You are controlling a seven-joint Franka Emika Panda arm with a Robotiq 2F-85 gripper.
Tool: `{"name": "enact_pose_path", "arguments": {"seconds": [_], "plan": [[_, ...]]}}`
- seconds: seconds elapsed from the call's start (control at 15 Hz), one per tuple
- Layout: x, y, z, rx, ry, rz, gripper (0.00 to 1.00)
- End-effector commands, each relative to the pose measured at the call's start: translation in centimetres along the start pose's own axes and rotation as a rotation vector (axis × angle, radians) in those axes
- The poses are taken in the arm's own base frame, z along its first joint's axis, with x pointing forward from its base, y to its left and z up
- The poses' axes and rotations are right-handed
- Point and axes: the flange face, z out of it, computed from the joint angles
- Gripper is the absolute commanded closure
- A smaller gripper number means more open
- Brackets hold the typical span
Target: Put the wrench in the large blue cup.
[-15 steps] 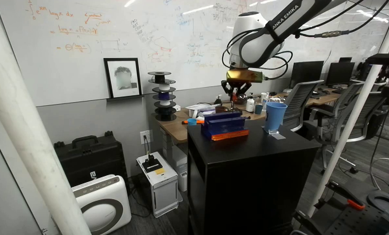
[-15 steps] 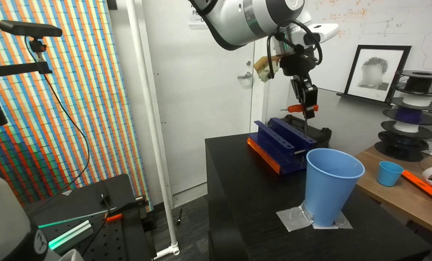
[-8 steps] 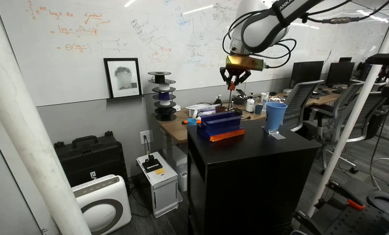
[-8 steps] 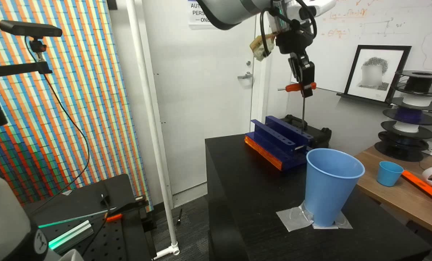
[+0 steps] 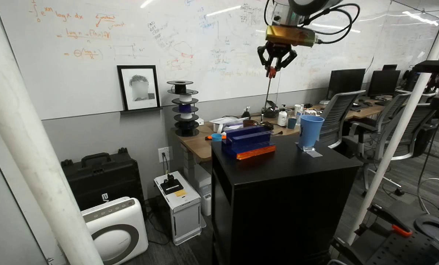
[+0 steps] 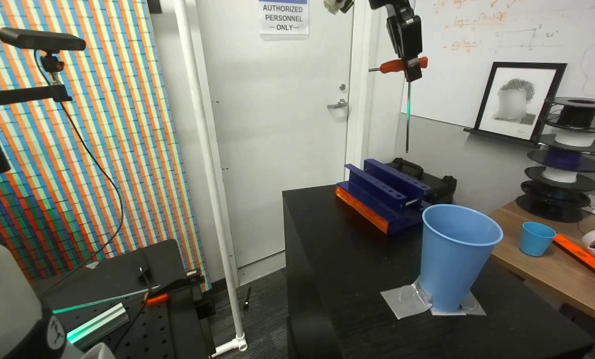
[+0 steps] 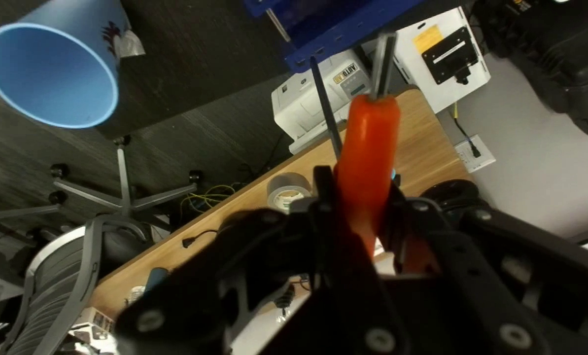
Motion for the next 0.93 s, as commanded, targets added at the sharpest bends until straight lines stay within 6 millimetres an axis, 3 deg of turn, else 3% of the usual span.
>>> {"name": "enact_pose_path", "arguments": {"seconds": [0.0, 0.27, 0.47, 0.67, 0.87], "plan": [[0.4, 4.0, -3.1, -0.084, -0.014, 0.101, 0.91], [1.9, 9.3, -3.4, -0.186, -0.033, 0.218, 0.91], [2.9, 12.3, -1.8, -0.195, 0.002, 0.235, 0.91], [2.9, 13.2, 1.7, -0.200, -0.001, 0.239, 0.91], [1.9, 12.7, 5.5, -0.194, -0.022, 0.210, 0.91]]}}
